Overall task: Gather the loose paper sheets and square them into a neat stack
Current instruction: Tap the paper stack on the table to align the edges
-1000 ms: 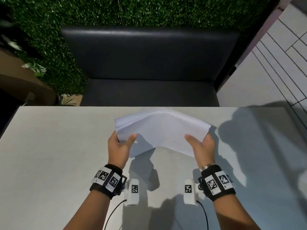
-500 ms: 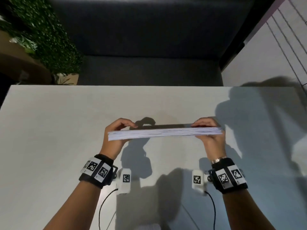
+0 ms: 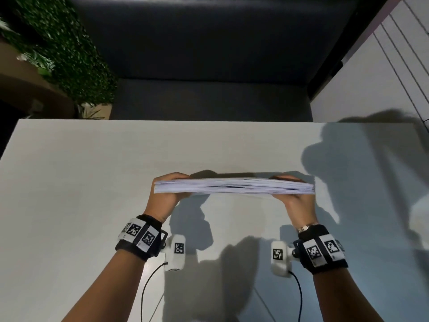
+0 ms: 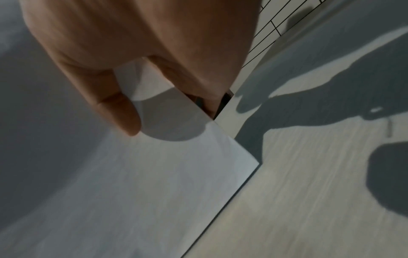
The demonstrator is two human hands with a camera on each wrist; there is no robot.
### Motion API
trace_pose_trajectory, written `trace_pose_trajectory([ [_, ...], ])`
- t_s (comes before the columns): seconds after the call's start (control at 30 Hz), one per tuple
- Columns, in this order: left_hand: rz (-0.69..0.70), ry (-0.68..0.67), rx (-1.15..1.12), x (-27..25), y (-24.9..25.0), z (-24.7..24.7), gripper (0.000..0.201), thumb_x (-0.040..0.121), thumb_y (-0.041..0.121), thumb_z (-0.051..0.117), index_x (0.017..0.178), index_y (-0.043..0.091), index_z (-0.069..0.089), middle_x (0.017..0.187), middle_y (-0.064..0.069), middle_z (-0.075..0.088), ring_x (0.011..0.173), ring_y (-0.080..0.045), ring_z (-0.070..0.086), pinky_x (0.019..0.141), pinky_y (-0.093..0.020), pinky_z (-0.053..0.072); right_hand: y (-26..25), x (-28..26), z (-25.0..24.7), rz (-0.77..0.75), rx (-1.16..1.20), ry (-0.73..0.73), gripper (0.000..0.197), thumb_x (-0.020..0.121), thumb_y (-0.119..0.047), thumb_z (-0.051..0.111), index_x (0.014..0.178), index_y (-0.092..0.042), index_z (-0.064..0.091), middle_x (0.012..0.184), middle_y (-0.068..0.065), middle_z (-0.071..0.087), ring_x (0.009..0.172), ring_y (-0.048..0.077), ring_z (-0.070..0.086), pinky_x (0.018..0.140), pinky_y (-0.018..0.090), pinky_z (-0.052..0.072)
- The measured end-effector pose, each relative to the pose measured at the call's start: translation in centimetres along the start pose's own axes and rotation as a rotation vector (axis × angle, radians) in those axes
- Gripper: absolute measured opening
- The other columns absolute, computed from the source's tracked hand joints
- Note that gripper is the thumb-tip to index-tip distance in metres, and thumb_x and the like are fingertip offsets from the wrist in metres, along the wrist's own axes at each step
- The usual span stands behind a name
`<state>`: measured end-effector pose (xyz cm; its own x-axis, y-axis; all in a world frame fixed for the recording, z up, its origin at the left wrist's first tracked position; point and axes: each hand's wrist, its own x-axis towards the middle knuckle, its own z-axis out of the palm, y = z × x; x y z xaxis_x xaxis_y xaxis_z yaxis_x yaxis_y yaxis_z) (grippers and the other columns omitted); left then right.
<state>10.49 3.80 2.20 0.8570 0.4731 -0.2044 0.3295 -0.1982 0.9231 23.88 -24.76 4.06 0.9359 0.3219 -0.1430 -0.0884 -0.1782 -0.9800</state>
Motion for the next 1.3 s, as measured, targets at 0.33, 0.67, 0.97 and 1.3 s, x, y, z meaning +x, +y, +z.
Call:
trace_pose_trajectory([
  [0.33, -0.097, 0.084, -0.315, 0.7, 3.5, -1.6, 0.04, 0.07, -0.009, 0.082, 0.106, 0.005, 0.072, 0.105, -0.008, 0.078, 0.097, -0.024, 0.075, 0.086, -0.042, 0.059, -1.5, 0.5, -0.4, 0.123, 0.12, 0.105, 0.031, 0.076, 0.008, 0.075, 0.066, -0.018, 0.061, 0.057, -0.017, 0.064, 0.059, -0.002, 0.062, 0.073, 0.022, 0.052],
  [0.67, -0.095, 0.275, -0.367, 0.9, 2.7, 0.8, 0.039, 0.073, -0.008, 0.079, 0.102, 0.016, 0.071, 0.103, -0.006, 0.077, 0.099, -0.03, 0.073, 0.088, -0.05, 0.059, -1.7, 0.5, 2.2, 0.133, 0.172, 0.218, 0.038, 0.079, 0.01, 0.071, 0.105, -0.018, 0.069, 0.101, -0.009, 0.076, 0.096, 0.009, 0.071, 0.086, 0.027, 0.054],
  [0.97, -0.146, 0.156, -0.387, 1.1, 1.6, -0.4, 0.042, 0.057, 0.0, 0.08, 0.097, 0.012, 0.076, 0.093, -0.001, 0.078, 0.087, -0.018, 0.072, 0.079, -0.035, 0.055, -0.8, 2.1, 1.7, 0.286, 0.173, 0.186, 0.05, 0.068, 0.012, 0.074, 0.115, -0.001, 0.06, 0.1, 0.009, 0.07, 0.09, 0.024, 0.068, 0.084, 0.038, 0.054],
  [1.3, -0.18, 0.108, -0.291, 2.1, 1.5, -0.3, 0.041, 0.071, -0.01, 0.081, 0.081, 0.03, 0.08, 0.084, 0.011, 0.079, 0.08, -0.006, 0.074, 0.085, -0.039, 0.057, -0.6, 3.3, 2.4, 0.319, 0.083, 0.089, 0.035, 0.074, 0.005, 0.078, 0.104, -0.012, 0.069, 0.101, 0.001, 0.076, 0.097, 0.019, 0.073, 0.092, 0.038, 0.055],
])
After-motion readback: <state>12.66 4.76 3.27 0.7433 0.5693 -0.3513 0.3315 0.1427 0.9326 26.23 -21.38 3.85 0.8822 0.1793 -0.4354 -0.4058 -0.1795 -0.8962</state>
